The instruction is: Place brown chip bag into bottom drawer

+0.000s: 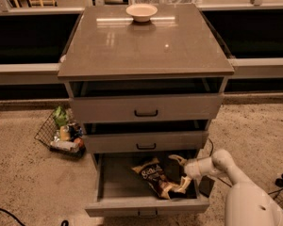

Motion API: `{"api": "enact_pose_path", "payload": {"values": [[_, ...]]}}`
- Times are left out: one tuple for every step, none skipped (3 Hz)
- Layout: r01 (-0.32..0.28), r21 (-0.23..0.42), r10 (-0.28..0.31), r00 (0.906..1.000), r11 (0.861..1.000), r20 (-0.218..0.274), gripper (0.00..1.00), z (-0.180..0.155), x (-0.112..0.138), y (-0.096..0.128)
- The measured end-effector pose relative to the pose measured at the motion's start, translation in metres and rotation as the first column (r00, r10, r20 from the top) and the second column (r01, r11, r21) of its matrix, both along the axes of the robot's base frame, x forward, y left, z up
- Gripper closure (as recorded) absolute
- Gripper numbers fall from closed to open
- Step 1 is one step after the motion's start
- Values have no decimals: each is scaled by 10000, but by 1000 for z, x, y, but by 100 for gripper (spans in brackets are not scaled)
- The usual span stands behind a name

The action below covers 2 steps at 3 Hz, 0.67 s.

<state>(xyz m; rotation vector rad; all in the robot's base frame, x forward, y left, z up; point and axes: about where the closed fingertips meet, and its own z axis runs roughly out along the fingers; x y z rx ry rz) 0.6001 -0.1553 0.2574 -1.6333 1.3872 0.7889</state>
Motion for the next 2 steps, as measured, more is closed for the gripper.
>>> {"api": "enact_pose_path", "payload": {"values": [[501,-79,-502,9987,9987,-43,0,14,-16,-25],[1023,-122,-1026,9943,9947,-280,0,36,-54,-50]]}}
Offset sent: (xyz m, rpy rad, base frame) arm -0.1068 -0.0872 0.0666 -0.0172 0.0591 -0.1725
